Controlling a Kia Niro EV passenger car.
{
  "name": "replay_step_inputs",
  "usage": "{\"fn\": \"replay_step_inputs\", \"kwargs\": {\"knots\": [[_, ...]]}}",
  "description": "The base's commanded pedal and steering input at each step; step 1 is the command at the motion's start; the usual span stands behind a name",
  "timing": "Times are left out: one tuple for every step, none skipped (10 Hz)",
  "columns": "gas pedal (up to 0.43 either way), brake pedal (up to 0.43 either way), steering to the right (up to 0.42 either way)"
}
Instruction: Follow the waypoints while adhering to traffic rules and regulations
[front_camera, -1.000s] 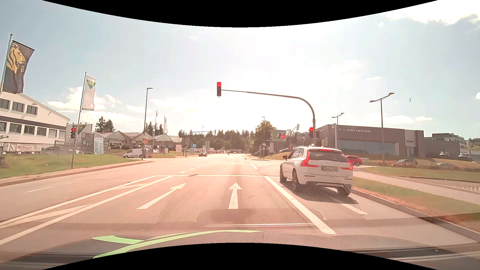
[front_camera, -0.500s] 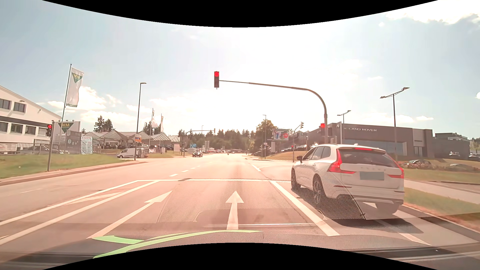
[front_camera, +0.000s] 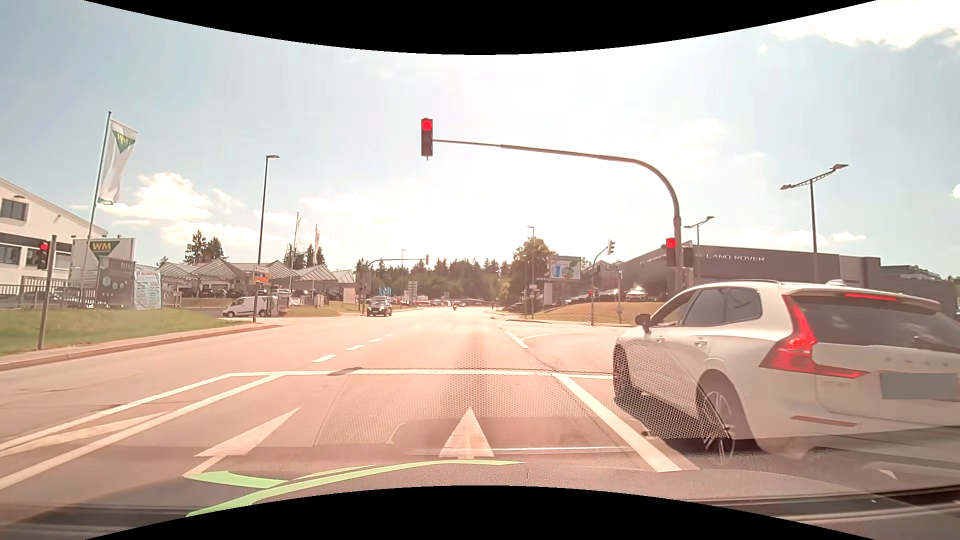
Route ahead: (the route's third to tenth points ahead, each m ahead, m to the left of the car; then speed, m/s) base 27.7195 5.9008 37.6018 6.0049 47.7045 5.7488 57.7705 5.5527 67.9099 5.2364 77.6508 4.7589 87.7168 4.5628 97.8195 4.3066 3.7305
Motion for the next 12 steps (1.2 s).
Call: {"fn": "replay_step_inputs", "kwargs": {"knots": [[0.000,0.104,0.007],[0.000,0.104,0.008],[0.000,0.104,0.009],[0.000,0.104,0.011],[0.000,0.104,0.011],[0.000,0.104,0.011],[0.000,0.104,0.011],[0.000,0.104,0.011],[0.000,0.104,0.011],[0.000,0.104,0.011],[0.000,0.110,0.011],[0.000,0.104,0.011]]}}
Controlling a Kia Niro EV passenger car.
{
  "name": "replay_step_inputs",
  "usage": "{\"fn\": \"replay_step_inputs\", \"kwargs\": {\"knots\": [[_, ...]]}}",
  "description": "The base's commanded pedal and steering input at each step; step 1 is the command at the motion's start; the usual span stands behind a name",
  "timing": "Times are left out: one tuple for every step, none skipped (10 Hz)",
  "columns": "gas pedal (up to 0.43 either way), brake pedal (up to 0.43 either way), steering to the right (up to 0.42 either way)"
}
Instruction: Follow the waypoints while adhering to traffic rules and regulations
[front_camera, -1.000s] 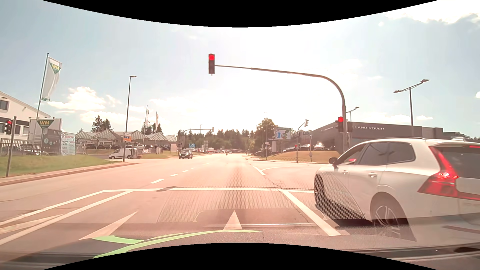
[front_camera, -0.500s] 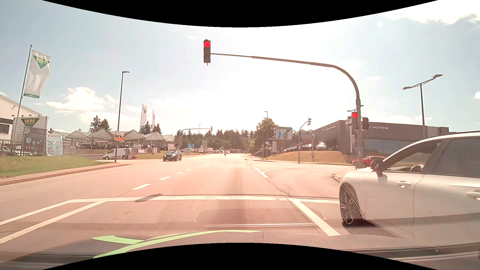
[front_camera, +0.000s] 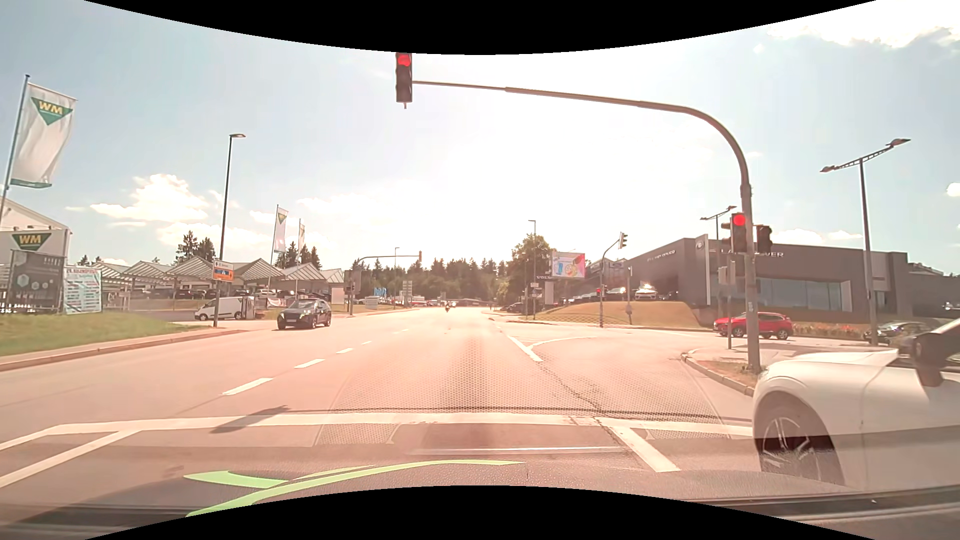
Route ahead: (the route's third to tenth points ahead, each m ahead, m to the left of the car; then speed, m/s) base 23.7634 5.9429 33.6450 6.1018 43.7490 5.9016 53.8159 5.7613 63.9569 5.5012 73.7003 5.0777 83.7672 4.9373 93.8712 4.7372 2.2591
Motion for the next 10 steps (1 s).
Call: {"fn": "replay_step_inputs", "kwargs": {"knots": [[0.000,0.104,0.011],[0.000,0.104,0.010],[0.000,0.104,0.009],[0.000,0.104,0.008],[0.000,0.104,0.006],[0.000,0.104,0.005],[0.000,0.104,0.004],[0.000,0.110,0.004],[0.000,0.104,0.003],[0.000,0.104,0.003]]}}
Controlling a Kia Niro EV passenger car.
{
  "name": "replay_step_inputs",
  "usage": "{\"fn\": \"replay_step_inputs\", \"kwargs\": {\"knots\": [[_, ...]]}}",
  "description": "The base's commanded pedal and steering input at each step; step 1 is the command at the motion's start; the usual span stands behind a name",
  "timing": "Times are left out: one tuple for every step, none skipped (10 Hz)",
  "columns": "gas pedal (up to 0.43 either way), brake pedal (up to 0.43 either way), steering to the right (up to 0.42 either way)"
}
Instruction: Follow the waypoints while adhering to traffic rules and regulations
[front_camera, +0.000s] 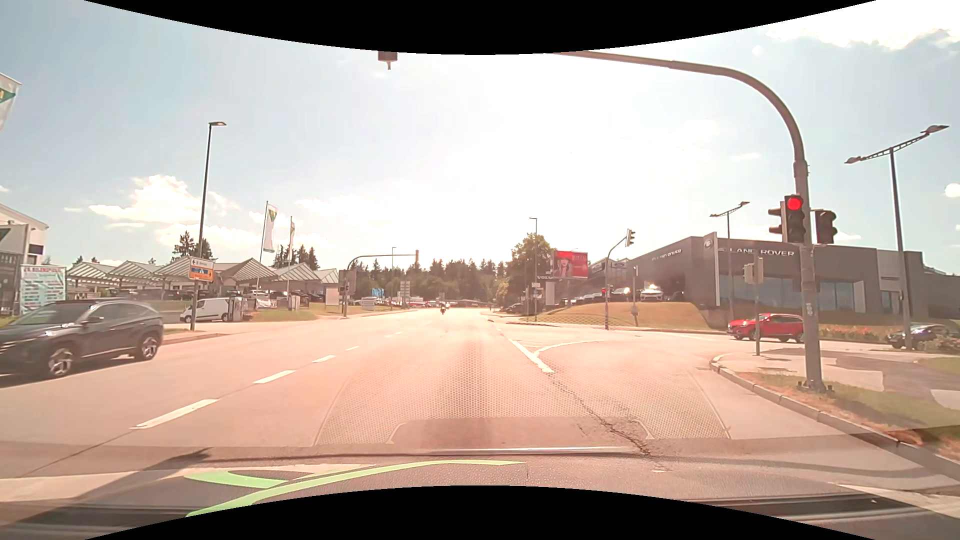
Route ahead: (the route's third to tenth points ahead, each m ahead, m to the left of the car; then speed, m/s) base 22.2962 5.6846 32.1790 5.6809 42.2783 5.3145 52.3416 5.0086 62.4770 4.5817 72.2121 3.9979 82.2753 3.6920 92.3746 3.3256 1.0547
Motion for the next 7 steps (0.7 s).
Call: {"fn": "replay_step_inputs", "kwargs": {"knots": [[0.000,0.104,0.002],[0.000,0.110,0.002],[0.000,0.104,0.001],[0.000,0.104,0.001],[0.000,0.110,0.001],[0.000,0.104,0.001],[0.000,0.104,0.001]]}}
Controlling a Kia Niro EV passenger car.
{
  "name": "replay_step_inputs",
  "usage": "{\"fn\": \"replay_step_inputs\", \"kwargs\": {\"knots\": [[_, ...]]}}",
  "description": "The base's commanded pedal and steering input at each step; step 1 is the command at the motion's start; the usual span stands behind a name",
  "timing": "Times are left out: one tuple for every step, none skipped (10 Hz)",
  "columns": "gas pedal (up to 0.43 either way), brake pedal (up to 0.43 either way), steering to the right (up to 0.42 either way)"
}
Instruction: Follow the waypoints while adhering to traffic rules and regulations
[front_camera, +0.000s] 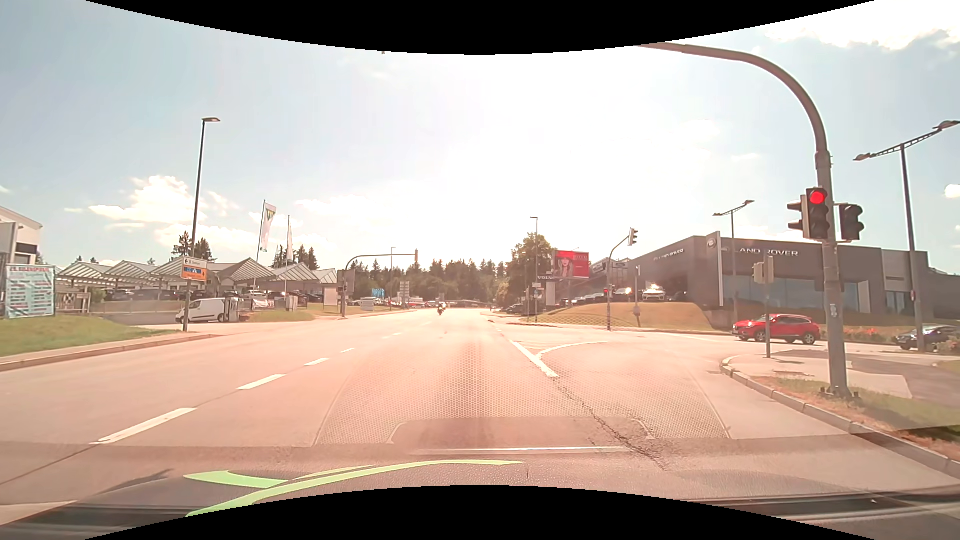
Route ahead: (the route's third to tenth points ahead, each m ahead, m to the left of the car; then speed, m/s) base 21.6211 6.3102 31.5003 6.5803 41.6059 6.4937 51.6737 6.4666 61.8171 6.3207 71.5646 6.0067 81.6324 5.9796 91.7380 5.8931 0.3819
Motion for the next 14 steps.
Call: {"fn": "replay_step_inputs", "kwargs": {"knots": [[0.000,0.104,0.001],[0.000,0.104,0.000],[0.000,0.104,0.000],[0.000,0.104,-0.001],[0.000,0.104,-0.001],[0.000,0.104,-0.001],[0.000,0.116,-0.001],[0.000,0.134,-0.001],[0.000,0.171,-0.001],[0.000,0.195,-0.001],[0.000,0.213,-0.001],[0.000,0.226,-0.001],[0.000,0.226,-0.001],[0.000,0.226,-0.001]]}}
